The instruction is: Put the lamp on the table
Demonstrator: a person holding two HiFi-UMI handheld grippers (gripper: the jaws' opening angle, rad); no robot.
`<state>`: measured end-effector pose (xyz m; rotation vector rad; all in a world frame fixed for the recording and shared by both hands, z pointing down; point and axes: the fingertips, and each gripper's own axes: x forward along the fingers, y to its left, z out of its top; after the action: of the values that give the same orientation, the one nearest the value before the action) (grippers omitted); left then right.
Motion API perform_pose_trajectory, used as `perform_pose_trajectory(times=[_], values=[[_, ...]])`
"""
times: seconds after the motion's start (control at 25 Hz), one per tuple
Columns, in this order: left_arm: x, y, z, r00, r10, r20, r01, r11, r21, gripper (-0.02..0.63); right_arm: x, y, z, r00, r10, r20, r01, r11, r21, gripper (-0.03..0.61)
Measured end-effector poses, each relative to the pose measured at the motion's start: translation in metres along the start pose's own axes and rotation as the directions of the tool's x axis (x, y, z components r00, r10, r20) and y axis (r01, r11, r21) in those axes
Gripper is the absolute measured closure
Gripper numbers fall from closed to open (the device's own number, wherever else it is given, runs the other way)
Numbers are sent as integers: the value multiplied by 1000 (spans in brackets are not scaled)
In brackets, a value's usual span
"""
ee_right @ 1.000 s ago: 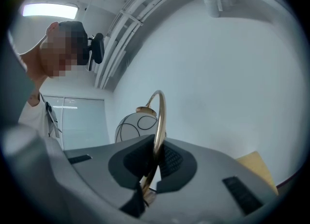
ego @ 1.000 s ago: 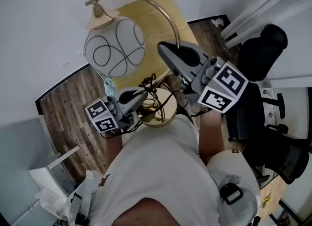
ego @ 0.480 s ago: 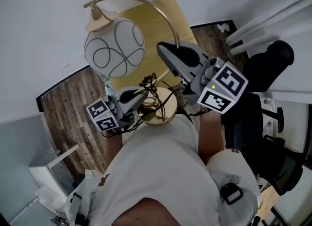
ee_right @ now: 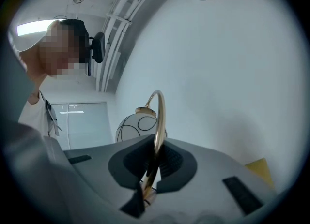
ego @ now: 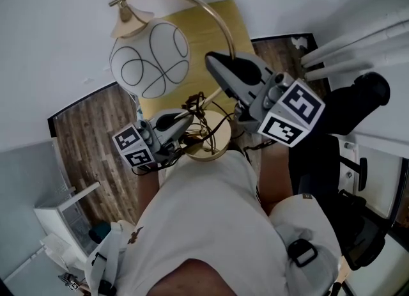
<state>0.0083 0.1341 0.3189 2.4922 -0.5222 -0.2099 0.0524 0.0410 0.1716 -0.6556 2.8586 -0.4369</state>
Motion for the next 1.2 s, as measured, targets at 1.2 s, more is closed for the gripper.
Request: perform_pose_trajectory(times=[1.2], values=[[51, 155, 31, 995, -74, -73, 74, 997, 4, 617, 63, -148, -24, 988, -153, -34, 154, 987, 43, 574]])
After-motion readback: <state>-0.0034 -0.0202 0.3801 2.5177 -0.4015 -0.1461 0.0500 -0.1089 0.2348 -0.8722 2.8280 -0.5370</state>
